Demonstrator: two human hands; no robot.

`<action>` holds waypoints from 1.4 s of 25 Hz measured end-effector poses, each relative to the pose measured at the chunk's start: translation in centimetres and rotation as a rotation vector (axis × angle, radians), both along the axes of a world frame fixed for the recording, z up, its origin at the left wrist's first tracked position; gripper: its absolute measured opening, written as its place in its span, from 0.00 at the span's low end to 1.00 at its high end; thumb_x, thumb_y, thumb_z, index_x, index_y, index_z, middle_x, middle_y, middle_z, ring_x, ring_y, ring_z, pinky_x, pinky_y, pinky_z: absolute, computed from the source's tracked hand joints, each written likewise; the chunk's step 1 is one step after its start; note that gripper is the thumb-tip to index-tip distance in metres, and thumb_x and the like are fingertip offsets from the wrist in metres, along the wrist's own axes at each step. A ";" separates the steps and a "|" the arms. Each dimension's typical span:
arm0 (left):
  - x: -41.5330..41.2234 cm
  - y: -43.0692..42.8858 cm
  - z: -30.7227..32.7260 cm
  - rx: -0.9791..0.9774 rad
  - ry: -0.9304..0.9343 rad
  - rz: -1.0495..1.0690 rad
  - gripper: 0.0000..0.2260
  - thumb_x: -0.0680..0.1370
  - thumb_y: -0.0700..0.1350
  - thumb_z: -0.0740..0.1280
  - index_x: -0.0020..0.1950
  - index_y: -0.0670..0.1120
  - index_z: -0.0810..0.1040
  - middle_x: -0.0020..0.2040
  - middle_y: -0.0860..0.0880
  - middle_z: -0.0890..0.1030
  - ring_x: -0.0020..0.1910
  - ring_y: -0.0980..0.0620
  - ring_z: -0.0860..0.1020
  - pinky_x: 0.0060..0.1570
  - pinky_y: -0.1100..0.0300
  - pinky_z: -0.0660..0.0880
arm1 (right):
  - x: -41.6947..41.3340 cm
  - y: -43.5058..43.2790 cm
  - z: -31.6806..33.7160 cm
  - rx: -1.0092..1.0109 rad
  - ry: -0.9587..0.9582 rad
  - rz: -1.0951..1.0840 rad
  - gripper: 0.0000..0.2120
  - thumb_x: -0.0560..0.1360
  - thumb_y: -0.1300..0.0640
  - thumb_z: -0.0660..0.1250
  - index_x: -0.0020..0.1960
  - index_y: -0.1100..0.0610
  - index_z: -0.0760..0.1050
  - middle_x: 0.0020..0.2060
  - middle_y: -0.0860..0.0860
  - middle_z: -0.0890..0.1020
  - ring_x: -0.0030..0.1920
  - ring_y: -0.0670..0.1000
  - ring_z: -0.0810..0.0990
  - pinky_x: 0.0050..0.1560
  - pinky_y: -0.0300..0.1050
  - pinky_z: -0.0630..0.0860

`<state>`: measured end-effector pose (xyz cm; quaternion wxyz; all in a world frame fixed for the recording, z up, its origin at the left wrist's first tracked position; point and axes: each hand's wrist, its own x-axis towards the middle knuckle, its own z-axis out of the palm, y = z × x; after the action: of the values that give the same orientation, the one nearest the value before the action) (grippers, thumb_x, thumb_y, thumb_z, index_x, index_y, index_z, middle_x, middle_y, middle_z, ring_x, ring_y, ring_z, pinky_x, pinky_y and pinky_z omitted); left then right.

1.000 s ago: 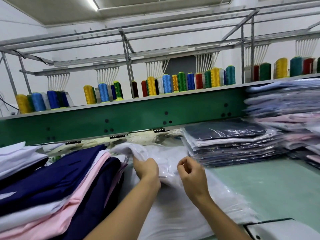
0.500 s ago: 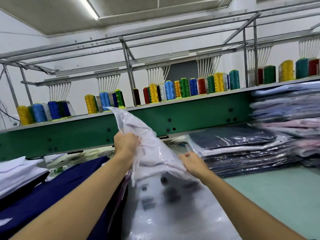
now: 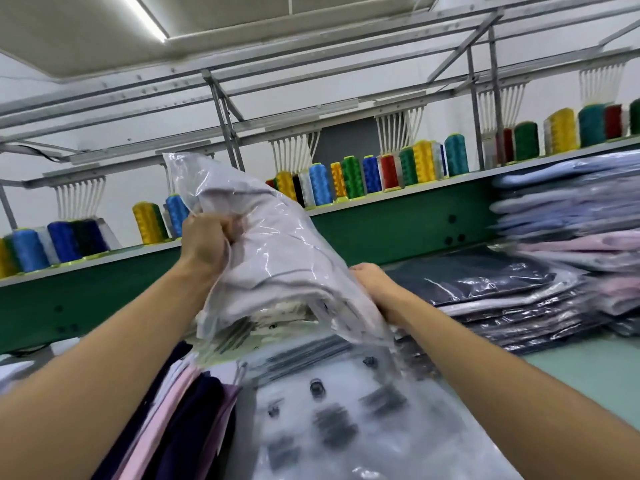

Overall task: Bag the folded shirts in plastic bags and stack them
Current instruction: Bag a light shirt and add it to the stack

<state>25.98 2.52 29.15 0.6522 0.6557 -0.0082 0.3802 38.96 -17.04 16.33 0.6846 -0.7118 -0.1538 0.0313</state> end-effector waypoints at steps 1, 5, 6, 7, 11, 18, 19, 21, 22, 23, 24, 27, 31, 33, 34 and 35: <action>0.7 0.1 0.4 0.001 0.001 -0.005 0.12 0.59 0.27 0.52 0.24 0.44 0.64 0.21 0.49 0.64 0.22 0.56 0.66 0.23 0.66 0.63 | 1.0 -0.9 1.1 0.025 -0.041 -0.067 0.09 0.76 0.55 0.71 0.48 0.60 0.75 0.33 0.50 0.76 0.30 0.46 0.71 0.27 0.35 0.66; 4.7 -1.3 -0.9 0.044 0.141 0.086 0.09 0.64 0.28 0.57 0.28 0.40 0.68 0.22 0.48 0.70 0.23 0.54 0.69 0.24 0.64 0.68 | 5.3 -6.6 2.7 -0.043 -0.150 -0.294 0.21 0.71 0.54 0.77 0.60 0.54 0.73 0.46 0.50 0.79 0.41 0.49 0.78 0.39 0.42 0.76; 5.8 -2.0 -1.7 0.048 0.181 0.098 0.07 0.65 0.29 0.59 0.31 0.39 0.70 0.26 0.45 0.71 0.25 0.52 0.69 0.25 0.62 0.68 | 6.3 -8.2 2.5 -0.093 -0.161 -0.336 0.22 0.71 0.53 0.77 0.60 0.52 0.72 0.47 0.49 0.78 0.42 0.49 0.79 0.42 0.45 0.77; 7.1 -2.9 -2.6 0.059 0.220 0.094 0.06 0.66 0.29 0.59 0.35 0.38 0.72 0.30 0.44 0.71 0.28 0.51 0.69 0.24 0.63 0.68 | 7.3 -10.0 2.2 -0.151 -0.171 -0.384 0.22 0.71 0.53 0.76 0.61 0.51 0.72 0.47 0.47 0.77 0.43 0.49 0.79 0.43 0.46 0.76; 12.8 -7.5 -6.0 0.023 0.340 0.001 0.08 0.71 0.33 0.63 0.49 0.39 0.75 0.38 0.45 0.74 0.33 0.50 0.72 0.19 0.66 0.67 | 11.7 -17.1 1.1 -0.399 -0.178 -0.532 0.21 0.71 0.53 0.75 0.62 0.52 0.74 0.51 0.51 0.79 0.47 0.53 0.79 0.49 0.48 0.75; 22.7 -13.0 -11.6 -0.002 0.570 -0.356 0.21 0.74 0.30 0.68 0.66 0.34 0.70 0.56 0.35 0.79 0.53 0.37 0.80 0.56 0.40 0.79 | 18.0 -26.2 -1.3 -0.891 -0.097 -0.786 0.16 0.77 0.55 0.61 0.63 0.51 0.78 0.67 0.61 0.73 0.67 0.64 0.72 0.68 0.55 0.70; 23.9 -13.3 -12.0 0.058 0.611 -0.388 0.21 0.74 0.31 0.69 0.65 0.34 0.69 0.56 0.35 0.78 0.54 0.38 0.80 0.57 0.40 0.78 | 18.9 -27.2 -1.5 -0.967 -0.099 -0.797 0.19 0.78 0.55 0.59 0.68 0.50 0.75 0.70 0.61 0.69 0.70 0.65 0.67 0.71 0.56 0.66; 25.2 -13.7 -12.4 0.445 0.672 -0.275 0.16 0.75 0.39 0.74 0.57 0.36 0.72 0.49 0.39 0.79 0.47 0.42 0.80 0.48 0.52 0.81 | 20.2 -28.3 -1.6 -1.103 -0.137 -0.806 0.22 0.80 0.56 0.57 0.73 0.47 0.69 0.71 0.61 0.63 0.73 0.64 0.60 0.73 0.58 0.61; 25.8 -13.8 -12.7 0.761 0.705 -0.128 0.18 0.76 0.46 0.74 0.57 0.38 0.73 0.49 0.40 0.79 0.46 0.44 0.78 0.44 0.57 0.77 | 20.5 -28.3 -1.6 -1.165 -0.178 -0.802 0.25 0.79 0.57 0.56 0.75 0.44 0.68 0.72 0.60 0.62 0.73 0.64 0.59 0.73 0.58 0.60; 26.3 -14.2 -13.0 1.069 0.700 0.060 0.22 0.76 0.52 0.73 0.60 0.39 0.71 0.54 0.41 0.79 0.50 0.44 0.77 0.46 0.56 0.75 | 20.9 -28.2 -1.6 -1.222 -0.234 -0.775 0.27 0.78 0.58 0.56 0.75 0.42 0.67 0.73 0.58 0.62 0.73 0.63 0.60 0.73 0.58 0.60; 26.8 -14.7 -13.1 1.294 0.652 0.206 0.25 0.77 0.55 0.70 0.65 0.41 0.69 0.61 0.40 0.76 0.58 0.43 0.75 0.52 0.53 0.73 | 21.3 -28.0 -1.7 -1.267 -0.289 -0.722 0.27 0.78 0.58 0.56 0.75 0.40 0.67 0.73 0.56 0.65 0.73 0.61 0.63 0.72 0.57 0.62; 28.2 -17.4 -13.4 1.510 0.535 0.136 0.19 0.82 0.51 0.61 0.70 0.46 0.70 0.70 0.41 0.72 0.68 0.41 0.71 0.62 0.51 0.70 | 22.1 -27.5 -2.6 -1.335 -0.301 -0.558 0.20 0.80 0.44 0.56 0.71 0.35 0.71 0.72 0.51 0.74 0.69 0.58 0.73 0.68 0.51 0.69; 30.5 -18.7 -15.6 1.357 0.727 -0.178 0.31 0.80 0.62 0.46 0.80 0.49 0.56 0.81 0.43 0.57 0.78 0.37 0.58 0.75 0.42 0.57 | 22.7 -28.2 -3.8 -1.273 -0.189 -0.437 0.37 0.66 0.21 0.43 0.73 0.29 0.63 0.77 0.46 0.67 0.75 0.57 0.67 0.75 0.56 0.63; 30.9 -18.2 -16.9 1.314 0.762 -0.216 0.38 0.75 0.73 0.41 0.81 0.57 0.47 0.82 0.48 0.46 0.80 0.38 0.45 0.76 0.38 0.46 | 23.2 -28.5 -4.2 -1.306 -0.155 -0.393 0.43 0.65 0.19 0.41 0.78 0.33 0.55 0.80 0.49 0.60 0.79 0.57 0.58 0.78 0.59 0.56; 30.9 -18.0 -17.4 1.293 0.766 -0.227 0.40 0.73 0.76 0.40 0.81 0.58 0.45 0.82 0.48 0.44 0.80 0.39 0.43 0.76 0.37 0.44 | 23.5 -28.7 -4.4 -1.334 -0.131 -0.370 0.41 0.69 0.21 0.42 0.79 0.34 0.52 0.81 0.49 0.56 0.81 0.57 0.54 0.78 0.61 0.54; 30.7 -17.8 -17.7 1.269 0.766 -0.242 0.42 0.71 0.78 0.40 0.81 0.59 0.44 0.82 0.48 0.43 0.80 0.39 0.41 0.76 0.37 0.42 | 23.6 -28.8 -4.6 -1.367 -0.101 -0.357 0.37 0.73 0.23 0.43 0.80 0.34 0.49 0.82 0.50 0.53 0.81 0.58 0.50 0.78 0.62 0.52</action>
<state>56.68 -15.30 11.49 0.1433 0.9868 -0.0705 -0.0265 62.54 -45.83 11.77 0.0710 -0.9971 -0.0120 -0.0249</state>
